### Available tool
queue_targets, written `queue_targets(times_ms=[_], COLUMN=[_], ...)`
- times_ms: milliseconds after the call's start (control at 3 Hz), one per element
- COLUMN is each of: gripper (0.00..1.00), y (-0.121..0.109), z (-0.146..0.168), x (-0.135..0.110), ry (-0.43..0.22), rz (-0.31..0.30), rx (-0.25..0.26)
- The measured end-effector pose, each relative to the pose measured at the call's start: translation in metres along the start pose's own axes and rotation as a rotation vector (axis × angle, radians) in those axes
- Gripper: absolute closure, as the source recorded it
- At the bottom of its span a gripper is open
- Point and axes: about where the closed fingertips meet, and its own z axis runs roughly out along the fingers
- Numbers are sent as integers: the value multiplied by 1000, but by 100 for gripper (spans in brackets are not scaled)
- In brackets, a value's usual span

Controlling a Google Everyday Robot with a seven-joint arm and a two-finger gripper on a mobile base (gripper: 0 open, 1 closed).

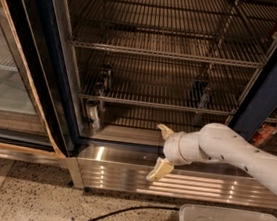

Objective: Pick redbull can from bottom shelf of fridge

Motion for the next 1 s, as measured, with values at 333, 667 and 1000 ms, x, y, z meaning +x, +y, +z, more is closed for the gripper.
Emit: queue_targets(times_ms=[333,667,1000], gripper=[0,0,0], y=[0,1,-10], z=[0,12,40], x=[0,-3,-12], ry=[0,-44,-141], rz=[0,16,29], rx=[0,34,107])
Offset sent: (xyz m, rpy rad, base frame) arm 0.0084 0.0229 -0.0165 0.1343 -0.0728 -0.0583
